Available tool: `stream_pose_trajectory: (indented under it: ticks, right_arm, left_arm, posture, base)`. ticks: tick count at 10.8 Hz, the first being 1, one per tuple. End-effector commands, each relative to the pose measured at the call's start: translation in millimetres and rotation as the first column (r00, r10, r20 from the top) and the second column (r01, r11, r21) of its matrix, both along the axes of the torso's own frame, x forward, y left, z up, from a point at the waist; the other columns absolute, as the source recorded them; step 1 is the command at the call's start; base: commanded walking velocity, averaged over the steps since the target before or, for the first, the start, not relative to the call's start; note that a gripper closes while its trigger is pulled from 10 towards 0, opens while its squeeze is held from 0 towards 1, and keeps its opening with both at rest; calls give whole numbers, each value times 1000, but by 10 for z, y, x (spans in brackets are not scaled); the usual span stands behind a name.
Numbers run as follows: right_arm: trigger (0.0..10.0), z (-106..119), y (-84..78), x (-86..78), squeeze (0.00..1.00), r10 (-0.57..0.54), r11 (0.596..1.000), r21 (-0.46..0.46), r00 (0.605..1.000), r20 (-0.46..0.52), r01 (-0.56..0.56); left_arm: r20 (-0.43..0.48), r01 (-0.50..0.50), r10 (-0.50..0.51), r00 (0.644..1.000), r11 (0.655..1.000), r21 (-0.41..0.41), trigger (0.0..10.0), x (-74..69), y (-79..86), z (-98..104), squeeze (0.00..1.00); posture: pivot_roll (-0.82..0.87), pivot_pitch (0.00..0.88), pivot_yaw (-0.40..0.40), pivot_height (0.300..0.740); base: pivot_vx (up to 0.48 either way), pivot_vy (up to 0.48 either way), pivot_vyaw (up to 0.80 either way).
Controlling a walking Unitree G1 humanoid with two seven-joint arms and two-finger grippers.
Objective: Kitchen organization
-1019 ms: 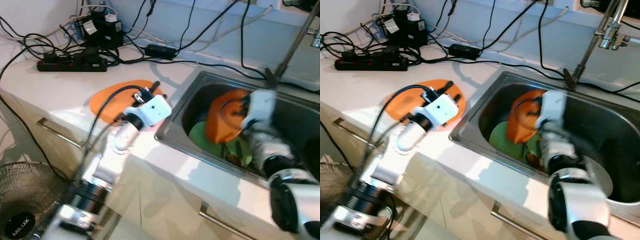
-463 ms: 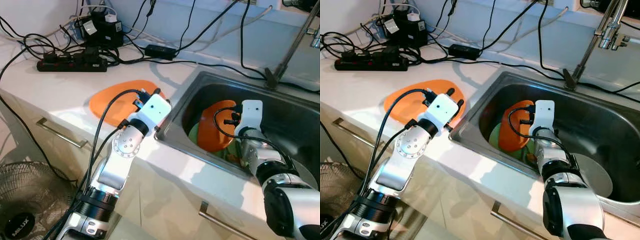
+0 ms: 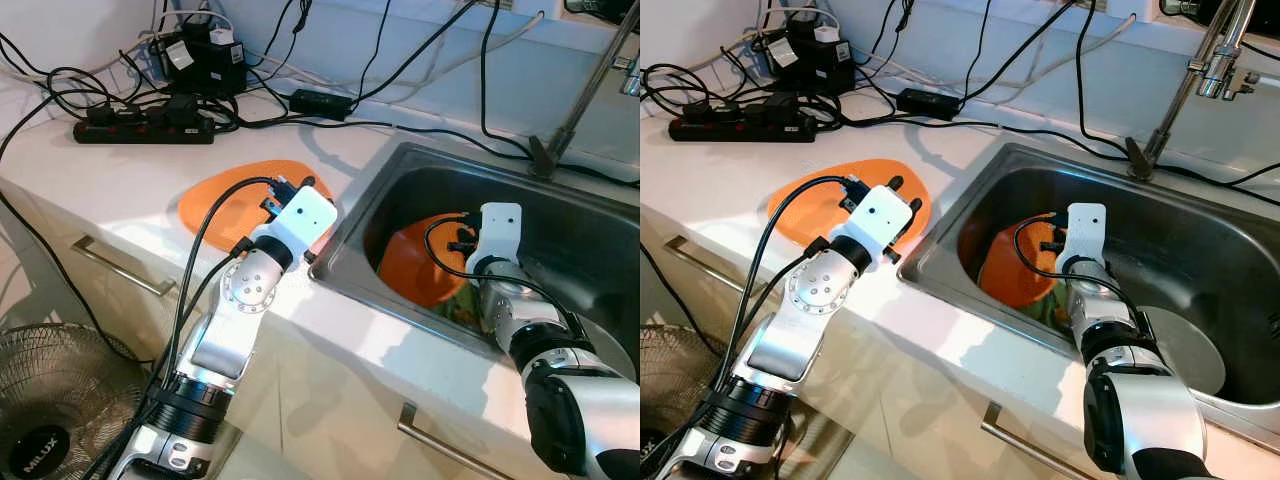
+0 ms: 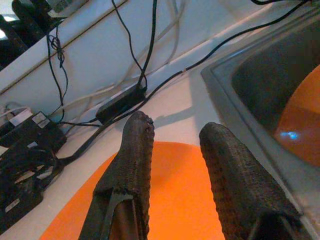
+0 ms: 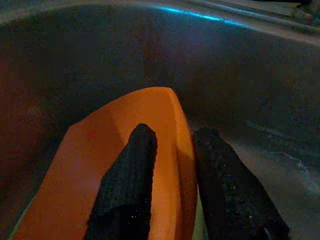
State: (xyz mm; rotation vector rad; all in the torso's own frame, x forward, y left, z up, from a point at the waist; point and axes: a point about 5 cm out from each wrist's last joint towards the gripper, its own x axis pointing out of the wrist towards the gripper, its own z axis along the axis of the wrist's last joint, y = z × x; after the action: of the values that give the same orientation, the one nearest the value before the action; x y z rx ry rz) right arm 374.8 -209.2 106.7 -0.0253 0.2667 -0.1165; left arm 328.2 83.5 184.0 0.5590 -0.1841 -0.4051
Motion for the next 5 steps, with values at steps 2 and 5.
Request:
stream_pose_trajectory:
  ticks: [2, 5]
  right_arm:
    - [10000, 17, -33, 4, 0, -5, 1000, -13, 1000, -2, 5]
    - [10000, 88, -94, 22, 0, -34, 999, -39, 999, 29, 35]
  left_arm:
    - [0, -7, 7, 1000, 1000, -10, 10000, -3, 14, 23, 0]
    - [-1, -15, 15, 1000, 1000, -2, 10000, -2, 33, 21, 0]
  posture:
    - [253, 0, -46, 740]
    - [256, 0, -48, 740]
  base:
    - [0, 0, 0]
    - [0, 0, 0]
